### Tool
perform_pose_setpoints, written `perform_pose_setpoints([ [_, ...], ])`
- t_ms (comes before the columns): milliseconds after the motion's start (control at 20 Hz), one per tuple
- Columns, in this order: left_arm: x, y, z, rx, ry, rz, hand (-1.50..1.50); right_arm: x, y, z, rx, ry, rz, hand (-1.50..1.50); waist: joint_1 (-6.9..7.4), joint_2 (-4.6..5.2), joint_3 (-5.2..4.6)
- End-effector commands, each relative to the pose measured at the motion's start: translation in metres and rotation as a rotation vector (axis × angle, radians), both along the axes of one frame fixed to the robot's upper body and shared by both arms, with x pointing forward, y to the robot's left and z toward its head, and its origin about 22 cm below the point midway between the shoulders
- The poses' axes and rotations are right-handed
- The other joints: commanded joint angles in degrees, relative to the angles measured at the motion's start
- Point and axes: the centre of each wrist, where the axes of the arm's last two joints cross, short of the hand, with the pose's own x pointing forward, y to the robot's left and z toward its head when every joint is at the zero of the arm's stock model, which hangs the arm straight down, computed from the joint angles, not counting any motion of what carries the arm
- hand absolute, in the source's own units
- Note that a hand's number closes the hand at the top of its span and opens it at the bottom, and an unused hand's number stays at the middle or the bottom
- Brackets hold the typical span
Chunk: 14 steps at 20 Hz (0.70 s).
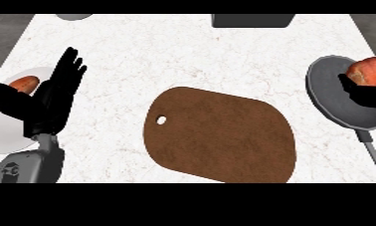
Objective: Pick the squash from the cutting board and place it in the pan
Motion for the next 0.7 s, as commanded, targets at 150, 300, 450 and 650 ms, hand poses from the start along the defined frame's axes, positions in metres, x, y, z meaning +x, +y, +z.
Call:
perform_pose_setpoints([
  [150,0.001,-0.013,-0.009,0.005,0.005,-0.027,0.00,0.028,-0.073,-0.053,0.018,0.007,0.005,1.50,0.50,0.13,0.01],
  [300,0.003,-0.019,0.006,0.006,-0.006,-0.002,0.00,0.028,-0.096,-0.081,0.060,0.000,0.057,1.50,0.47,0.09,0.04],
  [450,0.000,-0.007,-0.004,-0.008,-0.009,0.000,0.00,0.059,-0.094,-0.083,0.093,0.044,0.098,1.50,0.70,0.10,0.00],
  [650,0.000,-0.003,-0.007,-0.001,0.009,-0.019,0.00,0.072,-0.097,-0.126,0.068,0.075,0.113,1.50,0.79,0.14,0.01],
])
